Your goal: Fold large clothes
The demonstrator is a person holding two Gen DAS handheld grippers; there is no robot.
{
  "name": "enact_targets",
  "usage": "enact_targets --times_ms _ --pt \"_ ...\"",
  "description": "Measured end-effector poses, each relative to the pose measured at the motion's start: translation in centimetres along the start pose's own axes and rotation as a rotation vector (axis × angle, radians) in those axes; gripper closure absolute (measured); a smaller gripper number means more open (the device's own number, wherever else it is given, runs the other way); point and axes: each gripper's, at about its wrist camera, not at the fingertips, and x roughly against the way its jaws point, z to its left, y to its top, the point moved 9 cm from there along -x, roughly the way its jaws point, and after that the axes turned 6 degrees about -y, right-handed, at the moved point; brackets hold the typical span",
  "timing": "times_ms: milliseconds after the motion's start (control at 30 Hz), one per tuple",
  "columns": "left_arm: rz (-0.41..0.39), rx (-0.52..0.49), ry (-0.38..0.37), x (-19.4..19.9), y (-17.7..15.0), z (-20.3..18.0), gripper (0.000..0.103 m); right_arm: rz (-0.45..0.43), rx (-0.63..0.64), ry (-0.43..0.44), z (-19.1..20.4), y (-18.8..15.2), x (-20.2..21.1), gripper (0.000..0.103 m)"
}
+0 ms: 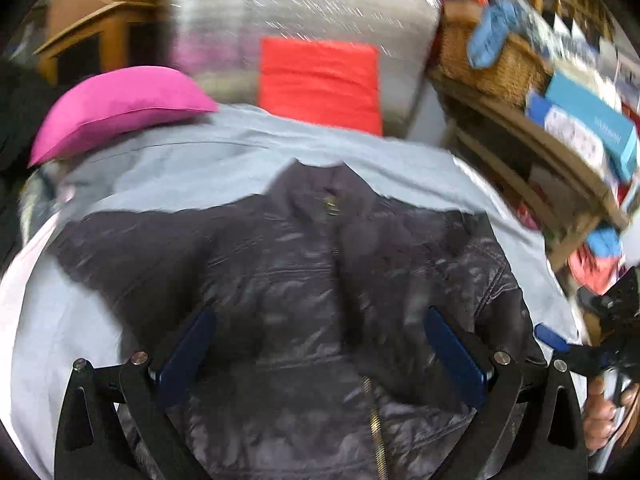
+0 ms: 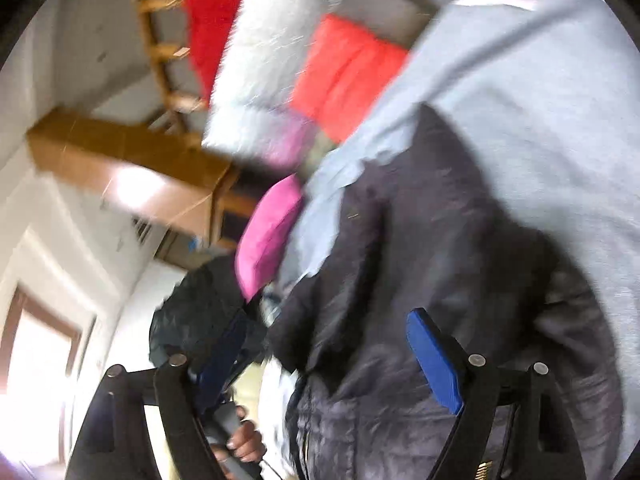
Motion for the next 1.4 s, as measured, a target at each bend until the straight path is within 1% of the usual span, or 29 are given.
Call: enact_targets --times_ms 67,133,167,233,267,333,400,433,500,567,600,633,667,700,733,767,800,867,900,933,967,1000,1033,1067,1100,1167,1200,1333,1400 --pt "0.045 0.001 -0.001 -2.1 1.3 -0.7 0.0 -0.009 -0.065 -0.016 -1.4 0.7 -0.2 0.027" --pt "0.099 0.016 -0.017 -4.6 1.9 -1.2 0.0 -0.026 -0.086 -0.029 -2.1 1.2 -0.6 0.031" --pt "0.133 0.027 -0.032 -6.0 2.1 -1.4 0.0 -0.027 -0.084 -0.037 -2.5 1.6 0.0 0.034" --pt "0.202 0.064 -0.079 -8.7 2.2 -1.7 0.0 -0.023 -0.068 -0.068 -2.8 1.4 0.0 0.045" --pt "0.247 0.099 -0.113 -10.4 2.3 -1.9 0.0 -0.022 -0.053 -0.107 -3.0 1.4 -0.4 0.05" --pt "0.291 0.148 -0.156 -12.4 2.2 -2.2 0.0 -0.008 -0.046 -0.161 -3.6 1.2 -0.8 0.06" --pt "0.302 0.208 -0.201 -14.0 2.5 -2.6 0.002 0.009 -0.061 -0.181 -4.4 0.8 -1.6 0.062" --pt "0.301 0.235 -0.223 -14.6 2.6 -2.7 0.007 0.016 -0.063 -0.186 -4.5 0.6 -2.4 0.062" --pt "0.305 0.297 -0.285 -15.6 2.8 -3.1 0.036 0.025 -0.052 -0.209 -4.7 0.7 -3.0 0.062" --pt "0.326 0.334 -0.301 -16.3 2.5 -3.2 0.042 0.029 -0.041 -0.228 -5.0 0.7 -3.3 0.064" --pt "0.332 0.329 -0.296 -16.4 2.3 -3.3 0.053 0.032 -0.039 -0.233 -5.1 0.7 -3.5 0.064" --pt "0.332 0.317 -0.287 -16.3 2.3 -3.4 0.06 0.032 -0.038 -0.236 -5.5 0.8 -3.5 0.064" --pt "0.323 0.302 -0.286 -16.0 2.3 -3.6 0.077 0.032 -0.037 -0.24 -5.6 0.8 -3.7 0.064" --pt "0.31 0.294 -0.302 -15.5 2.5 -3.8 0.098 0.032 -0.036 -0.243 -5.7 0.8 -3.7 0.065" --pt "0.293 0.296 -0.337 -14.7 2.8 -4.2 0.101 0.031 -0.035 -0.246 -5.5 0.8 -4.1 0.065" --pt "0.278 0.294 -0.347 -14.1 3.2 -4.3 0.101 0.03 -0.033 -0.249 -5.5 0.8 -4.1 0.065" --pt "0.241 0.276 -0.353 -13.0 3.7 -4.6 0.101 0.028 -0.029 -0.255 -5.5 0.8 -4.1 0.065" --pt "0.179 0.218 -0.343 -10.7 4.7 -5.2 0.101 0.024 -0.025 -0.263 -5.4 0.7 -4.5 0.065" --pt "0.151 0.191 -0.332 -9.7 5.2 -5.4 0.101 0.022 -0.03 -0.265 -5.3 0.7 -4.7 0.065" --pt "0.134 0.166 -0.299 -8.8 5.4 -5.4 0.101 0.022 -0.039 -0.266 -5.1 0.6 -5.1 0.065" --pt "0.136 0.151 -0.271 -8.6 5.6 -5.1 0.098 0.026 -0.047 -0.263 -5.1 0.4 -4.8 0.065" --pt "0.149 0.14 -0.234 -8.5 5.5 -4.7 0.082 0.029 -0.051 -0.26 -5.1 0.2 -4.8 0.065" --pt "0.184 0.151 -0.207 -8.9 5.2 -4.2 0.065 0.03 -0.051 -0.259 -5.1 0.1 -4.6 0.065" --pt "0.214 0.172 -0.2 -9.2 4.9 -3.7 0.028 0.031 -0.047 -0.26 -5.1 0.0 -4.7 0.065" --pt "0.237 0.214 -0.198 -9.8 4.5 -2.8 0.018 0.034 -0.046 -0.259 -5.2 -0.1 -4.6 0.064" --pt "0.232 0.268 -0.208 -10.5 4.1 -2.1 0.018 0.038 -0.042 -0.256 -5.3 -0.1 -4.7 0.064" --pt "0.232 0.269 -0.246 -11.2 4.0 -2.2 0.018 0.041 -0.038 -0.255 -5.4 -0.1 -4.8 0.064" --pt "0.356 0.364 -0.304 -14.9 2.6 -2.9 0.018 0.057 -0.036 -0.242 -5.7 0.0 -5.2 0.064" --pt "0.394 0.388 -0.337 -15.9 2.2 -3.6 0.018 0.065 -0.031 -0.24 -5.7 0.0 -5.4 0.064"
